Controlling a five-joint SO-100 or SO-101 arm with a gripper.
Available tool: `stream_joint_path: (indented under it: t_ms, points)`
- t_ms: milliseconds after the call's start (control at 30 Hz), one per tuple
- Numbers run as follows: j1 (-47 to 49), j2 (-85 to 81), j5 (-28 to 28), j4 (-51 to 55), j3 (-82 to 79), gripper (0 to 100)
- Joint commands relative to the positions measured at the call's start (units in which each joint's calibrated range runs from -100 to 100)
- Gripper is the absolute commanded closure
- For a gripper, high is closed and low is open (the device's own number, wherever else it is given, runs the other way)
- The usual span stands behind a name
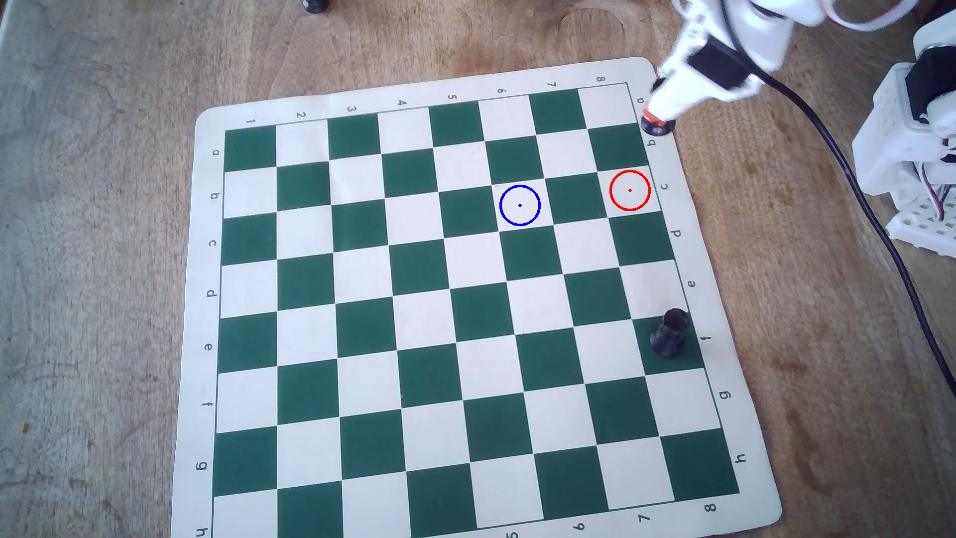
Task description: Move the chess piece from red to blue
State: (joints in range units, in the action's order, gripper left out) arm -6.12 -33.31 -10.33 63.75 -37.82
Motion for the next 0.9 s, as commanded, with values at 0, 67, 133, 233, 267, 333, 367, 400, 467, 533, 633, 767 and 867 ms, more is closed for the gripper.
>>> stream_joint_path:
  t_ms: [0, 67, 133, 233, 267, 333, 367, 400, 467, 533, 633, 767, 867]
  points:
    - [1.7, 6.8, -0.8, 1.0, 18.7, 100]
    - [3.4, 11.5, -1.3, -1.9, 21.1, 100]
    - [4.5, 15.0, -1.6, -4.7, 21.5, 100]
    - [5.8, 20.1, -1.9, -8.7, 21.6, 100]
    - [5.9, 21.3, -2.0, -9.5, 21.6, 100]
    - [6.0, 23.5, -2.0, -10.9, 21.2, 100]
    - [6.2, 25.8, -2.1, -12.8, 20.6, 100]
    - [6.2, 26.7, -2.1, -13.8, 20.4, 100]
    - [6.3, 28.4, -2.3, -15.8, 20.2, 100]
    - [6.3, 30.9, -2.3, -18.6, 21.0, 100]
    - [6.2, 33.7, -2.1, -18.8, 24.0, 100]
    - [6.2, 35.9, -2.1, -19.7, 25.0, 100]
    - [6.2, 38.4, -1.9, -21.5, 25.9, 100]
